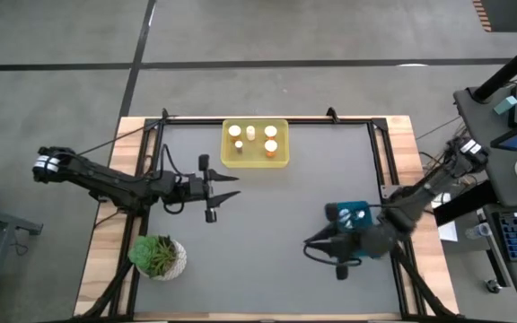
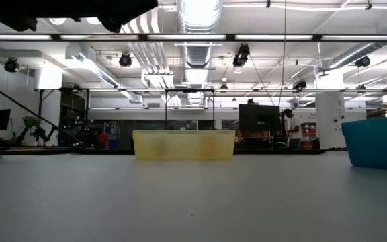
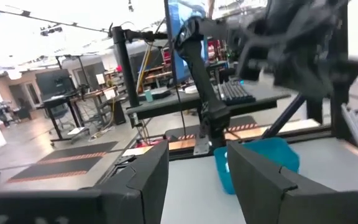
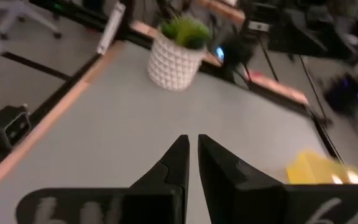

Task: Pick and place medicine bottles into bin by pill shape (circle, oval)
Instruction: Return to Home Position

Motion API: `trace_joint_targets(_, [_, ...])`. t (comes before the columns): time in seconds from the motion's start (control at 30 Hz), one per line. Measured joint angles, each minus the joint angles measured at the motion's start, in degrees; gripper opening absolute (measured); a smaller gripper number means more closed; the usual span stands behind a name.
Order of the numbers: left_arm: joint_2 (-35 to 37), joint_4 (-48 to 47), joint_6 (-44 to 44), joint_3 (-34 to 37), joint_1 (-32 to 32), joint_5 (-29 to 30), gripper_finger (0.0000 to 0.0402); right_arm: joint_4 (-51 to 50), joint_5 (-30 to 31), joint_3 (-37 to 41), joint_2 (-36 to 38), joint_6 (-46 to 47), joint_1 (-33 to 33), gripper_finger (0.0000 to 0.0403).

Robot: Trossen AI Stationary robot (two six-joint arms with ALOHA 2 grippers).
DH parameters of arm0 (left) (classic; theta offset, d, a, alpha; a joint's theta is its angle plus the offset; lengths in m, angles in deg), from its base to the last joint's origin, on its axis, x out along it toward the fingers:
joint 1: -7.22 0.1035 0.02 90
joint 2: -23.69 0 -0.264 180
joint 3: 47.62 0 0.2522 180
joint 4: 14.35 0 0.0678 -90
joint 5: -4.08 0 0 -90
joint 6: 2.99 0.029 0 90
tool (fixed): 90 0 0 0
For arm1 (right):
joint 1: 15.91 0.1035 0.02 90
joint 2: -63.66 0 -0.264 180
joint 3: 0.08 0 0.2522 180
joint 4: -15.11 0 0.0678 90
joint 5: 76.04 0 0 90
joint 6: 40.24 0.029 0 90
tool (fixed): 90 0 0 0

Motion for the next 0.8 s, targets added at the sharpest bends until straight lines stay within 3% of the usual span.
trace_joint_targets(0.17, [4.22,-5.46,-2.03,0.00,-0.20,0.00,0.0129,20.99,-10.24,10.98,0.02,-10.89,-10.03,0.0027])
trace_joint_targets(0.3, [10.33,-17.14,-1.66,0.00,-0.15,0.07,0.0109,29.76,-18.95,16.40,1.90,-14.33,-19.06,0.0027])
trace_joint_targets(0.5, [19.99,-33.52,-0.72,0.19,-0.04,0.13,0.0076,30.36,-26.71,21.36,10.19,-15.85,-30.39,0.0027])
trace_joint_targets(0.8, [32.38,-35.23,-0.25,6.50,0.11,0.13,0.0035,30.25,-28.62,32.33,26.89,-15.36,-37.93,0.0027])
